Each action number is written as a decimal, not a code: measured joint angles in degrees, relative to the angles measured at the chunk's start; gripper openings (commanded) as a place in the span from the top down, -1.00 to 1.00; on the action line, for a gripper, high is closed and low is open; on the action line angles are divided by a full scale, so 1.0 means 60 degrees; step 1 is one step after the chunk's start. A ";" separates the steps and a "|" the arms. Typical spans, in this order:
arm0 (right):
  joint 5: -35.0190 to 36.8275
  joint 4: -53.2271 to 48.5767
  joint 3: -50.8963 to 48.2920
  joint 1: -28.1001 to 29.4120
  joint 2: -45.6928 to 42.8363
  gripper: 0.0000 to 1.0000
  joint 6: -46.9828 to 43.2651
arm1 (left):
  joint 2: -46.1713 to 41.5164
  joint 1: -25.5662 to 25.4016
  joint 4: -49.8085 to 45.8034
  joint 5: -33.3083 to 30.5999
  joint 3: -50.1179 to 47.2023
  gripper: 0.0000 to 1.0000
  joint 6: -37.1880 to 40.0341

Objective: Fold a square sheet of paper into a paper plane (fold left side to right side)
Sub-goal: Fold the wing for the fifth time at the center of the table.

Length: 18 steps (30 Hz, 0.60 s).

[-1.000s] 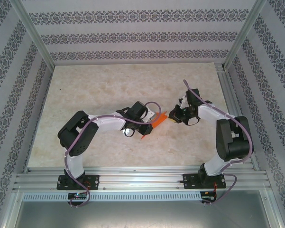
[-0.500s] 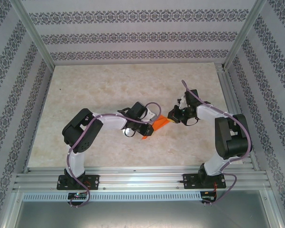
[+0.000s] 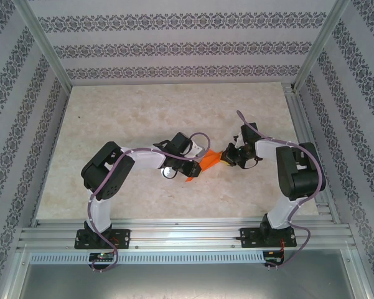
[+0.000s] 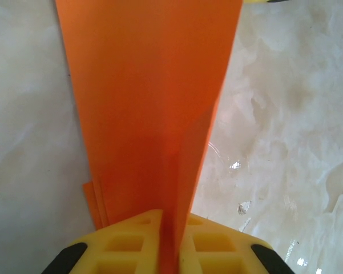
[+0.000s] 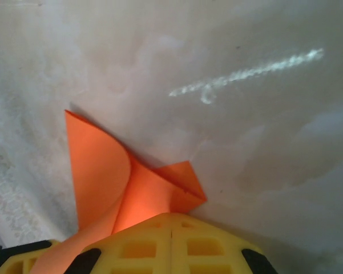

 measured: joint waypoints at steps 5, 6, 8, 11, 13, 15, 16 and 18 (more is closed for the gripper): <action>0.0106 0.0408 0.0117 0.0000 0.0117 1.00 0.0189 | 0.0000 0.0000 -0.0007 -0.0007 0.0087 0.72 0.0000; 0.0117 0.0466 0.0117 0.0000 0.0117 1.00 0.0215 | 0.0000 0.0000 -0.0011 -0.0007 0.0095 0.72 0.0000; 0.0131 0.0517 0.0120 0.0000 0.0117 1.00 0.0251 | 0.0000 0.0000 -0.0011 -0.0004 0.0106 0.71 -0.0004; 0.0138 0.0576 0.0120 0.0000 0.0117 1.00 0.0284 | 0.0000 0.0000 -0.0011 -0.0007 0.0113 0.72 -0.0007; 0.0138 0.0594 0.0124 0.0000 0.0117 1.00 0.0328 | 0.0000 0.0000 -0.0015 -0.0004 0.0142 0.72 -0.0022; 0.0138 0.0605 0.0138 -0.0011 0.0117 1.00 0.0346 | 0.0000 0.0000 -0.0022 -0.0004 0.0182 0.73 -0.0033; 0.0138 0.0608 0.0157 -0.0033 0.0117 1.00 0.0353 | 0.0000 0.0000 -0.0040 -0.0004 0.0204 0.73 -0.0033; 0.0138 0.0616 0.0204 -0.0062 0.0117 1.00 0.0353 | 0.0000 0.0000 -0.0080 -0.0004 0.0262 0.73 -0.0033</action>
